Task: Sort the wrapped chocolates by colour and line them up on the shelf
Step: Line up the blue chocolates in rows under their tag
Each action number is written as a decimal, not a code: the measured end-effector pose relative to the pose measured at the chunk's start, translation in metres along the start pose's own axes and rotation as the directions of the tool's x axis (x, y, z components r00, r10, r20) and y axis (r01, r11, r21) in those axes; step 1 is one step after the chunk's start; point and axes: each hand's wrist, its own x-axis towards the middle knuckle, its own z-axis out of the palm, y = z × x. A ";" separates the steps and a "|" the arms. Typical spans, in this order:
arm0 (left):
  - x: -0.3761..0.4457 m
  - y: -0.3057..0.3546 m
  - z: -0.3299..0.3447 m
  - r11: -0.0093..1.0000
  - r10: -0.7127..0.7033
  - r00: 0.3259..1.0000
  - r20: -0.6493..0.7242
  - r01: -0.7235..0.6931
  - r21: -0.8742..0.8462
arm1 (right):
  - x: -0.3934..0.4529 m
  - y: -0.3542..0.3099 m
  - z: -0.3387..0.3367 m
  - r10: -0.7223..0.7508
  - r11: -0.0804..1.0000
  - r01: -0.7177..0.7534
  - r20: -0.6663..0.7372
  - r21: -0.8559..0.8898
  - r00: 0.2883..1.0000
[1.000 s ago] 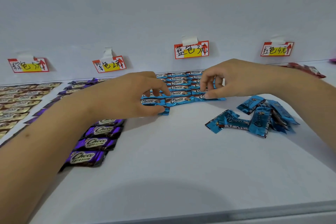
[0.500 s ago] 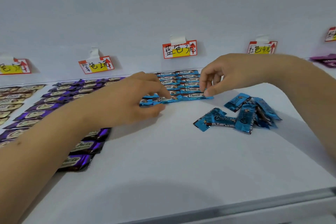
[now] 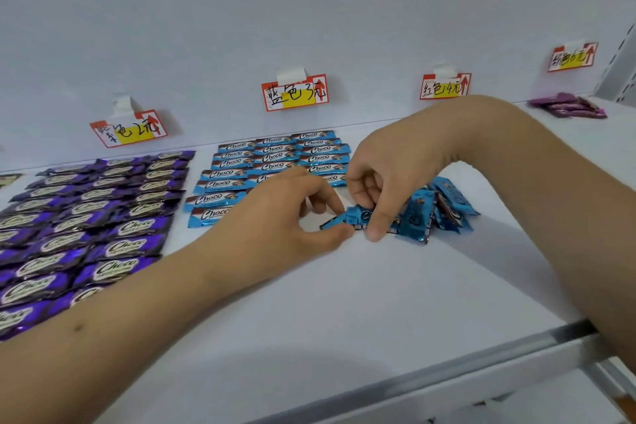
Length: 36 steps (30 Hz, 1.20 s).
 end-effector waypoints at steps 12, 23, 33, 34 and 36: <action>-0.007 -0.007 -0.026 1.000 -0.010 0.998 0.067 0.008 0.024 | -0.002 0.018 -0.005 -0.012 0.938 0.111 -0.292 0.327 0.956; -0.005 -0.019 -0.026 0.989 0.027 0.992 0.122 -0.044 0.138 | 0.017 0.018 0.002 -0.049 0.693 0.319 -0.399 0.647 0.916; -0.004 -0.025 -0.041 0.977 -0.106 0.993 0.043 0.112 -0.181 | 0.018 0.027 0.003 -0.132 0.649 0.306 -0.292 0.696 0.947; -0.003 -0.023 -0.042 0.957 -0.136 0.990 0.041 0.142 -0.255 | 0.018 0.028 0.003 -0.145 0.632 0.321 -0.299 0.706 0.943; -0.001 -0.022 -0.046 0.909 -0.197 0.980 0.013 0.188 -0.372 | 0.018 0.028 0.003 -0.156 0.605 0.333 -0.303 0.723 0.940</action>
